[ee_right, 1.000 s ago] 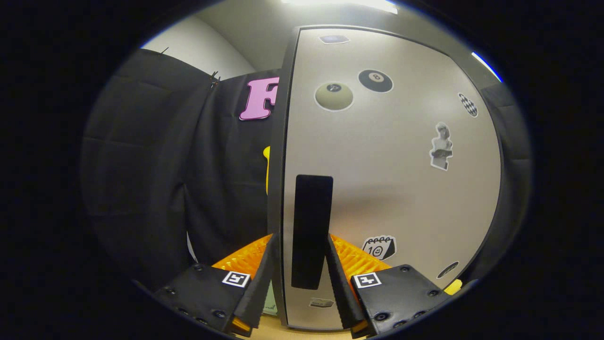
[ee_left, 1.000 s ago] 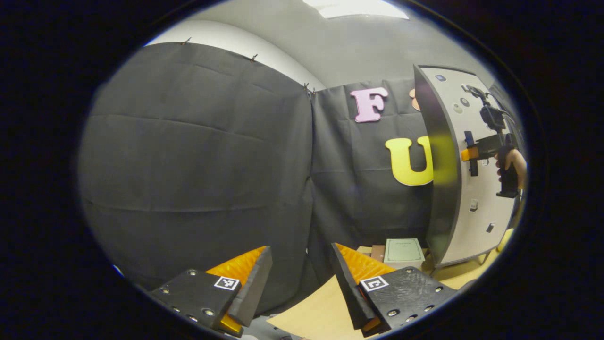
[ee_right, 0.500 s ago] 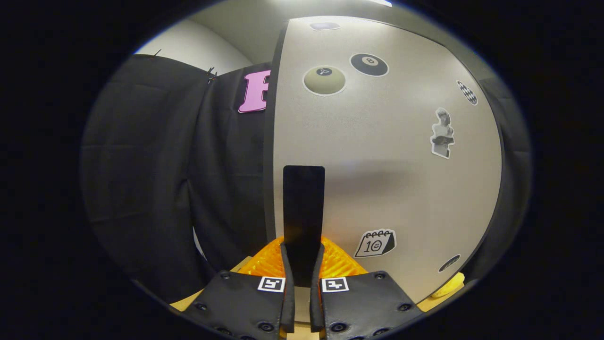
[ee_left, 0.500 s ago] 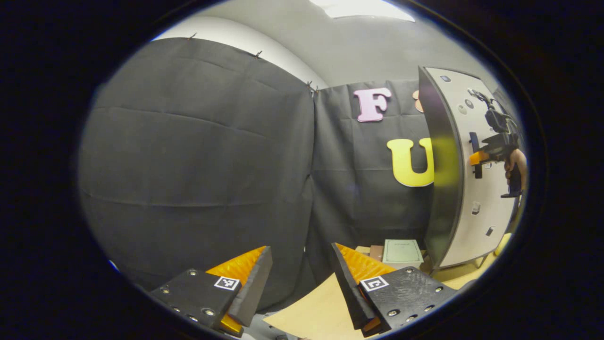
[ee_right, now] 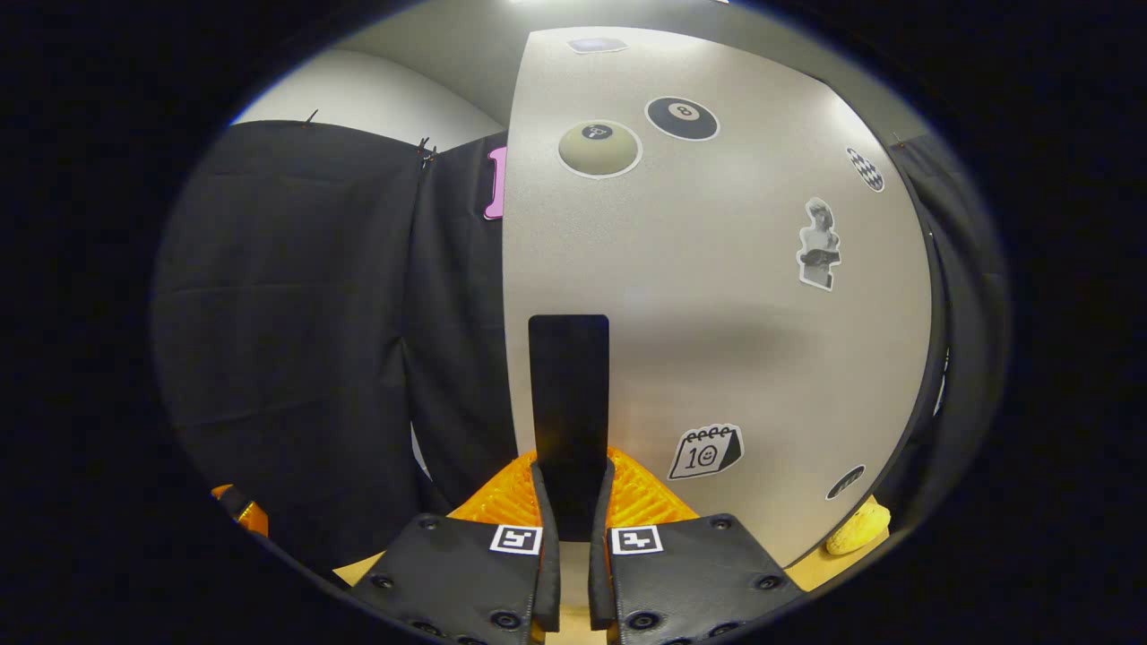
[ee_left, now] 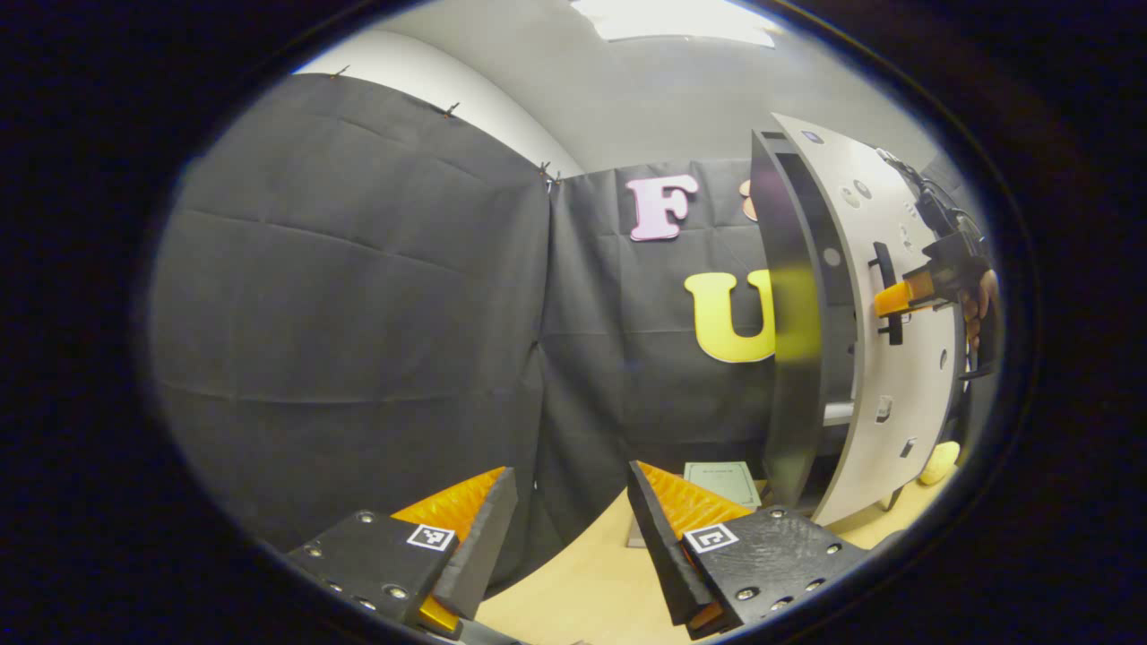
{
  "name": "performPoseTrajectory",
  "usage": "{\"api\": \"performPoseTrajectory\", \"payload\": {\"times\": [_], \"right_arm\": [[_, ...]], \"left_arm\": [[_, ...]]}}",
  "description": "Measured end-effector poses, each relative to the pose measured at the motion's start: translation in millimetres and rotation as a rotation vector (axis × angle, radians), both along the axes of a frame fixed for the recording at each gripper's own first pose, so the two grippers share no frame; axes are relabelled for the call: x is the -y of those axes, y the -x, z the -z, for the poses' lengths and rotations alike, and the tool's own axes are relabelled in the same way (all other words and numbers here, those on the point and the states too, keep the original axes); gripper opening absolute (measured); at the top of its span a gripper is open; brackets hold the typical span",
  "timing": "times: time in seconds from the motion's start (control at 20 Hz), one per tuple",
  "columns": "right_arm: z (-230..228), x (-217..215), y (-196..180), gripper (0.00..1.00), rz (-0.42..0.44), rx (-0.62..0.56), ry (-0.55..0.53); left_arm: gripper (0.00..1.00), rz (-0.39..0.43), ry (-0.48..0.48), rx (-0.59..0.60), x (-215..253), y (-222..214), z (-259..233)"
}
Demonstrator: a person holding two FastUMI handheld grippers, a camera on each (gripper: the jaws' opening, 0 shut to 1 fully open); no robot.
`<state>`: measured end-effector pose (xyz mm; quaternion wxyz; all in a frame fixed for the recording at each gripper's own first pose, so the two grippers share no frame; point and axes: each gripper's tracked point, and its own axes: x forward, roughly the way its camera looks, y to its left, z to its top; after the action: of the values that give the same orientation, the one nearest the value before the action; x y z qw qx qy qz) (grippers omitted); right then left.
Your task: Open the cabinet door with the right hand, grasp the bottle in the cabinet with the left hand and place it on the coaster, then close the cabinet door with the right hand.
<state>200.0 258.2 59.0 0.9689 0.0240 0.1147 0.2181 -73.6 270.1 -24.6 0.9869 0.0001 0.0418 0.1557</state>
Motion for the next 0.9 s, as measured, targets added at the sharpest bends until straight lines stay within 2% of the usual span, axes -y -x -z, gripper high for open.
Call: {"api": "performPoseTrajectory", "payload": {"times": [0.1, 0.2, 0.45, 0.5, 0.55, 0.6, 0.9], "right_arm": [[-0.4, 4.0, 7.0, 0.14, -0.010, -0.004, -0.006], [-0.5, 8.8, 11.6, 0.12, -0.016, -0.007, -0.006], [-1.6, 21.0, 21.7, 0.14, -0.019, -0.010, -0.005], [-1.4, 23.3, 24.8, 0.12, -0.020, -0.010, -0.005], [-1.6, 25.6, 26.5, 0.14, -0.021, -0.011, -0.006], [-1.7, 27.8, 30.0, 0.12, -0.023, -0.010, -0.006], [-3.6, 42.6, 47.0, 0.12, -0.062, -0.001, -0.008]], "left_arm": [[0.77, 0.031, 0.000, 0.002, 10.6, -9.2, 9.8], [0.75, 0.059, -0.001, 0.004, 18.7, -15.0, 11.8], [0.75, 0.127, 0.008, 0.010, 39.5, -27.2, 13.1], [0.77, 0.144, 0.011, 0.011, 42.9, -30.2, 14.8], [0.77, 0.162, 0.011, 0.011, 48.4, -34.6, 13.9], [0.77, 0.180, 0.012, 0.012, 57.2, -39.4, 15.7], [0.77, 0.281, 0.018, 0.012, 111.3, -57.9, 14.7]]}}
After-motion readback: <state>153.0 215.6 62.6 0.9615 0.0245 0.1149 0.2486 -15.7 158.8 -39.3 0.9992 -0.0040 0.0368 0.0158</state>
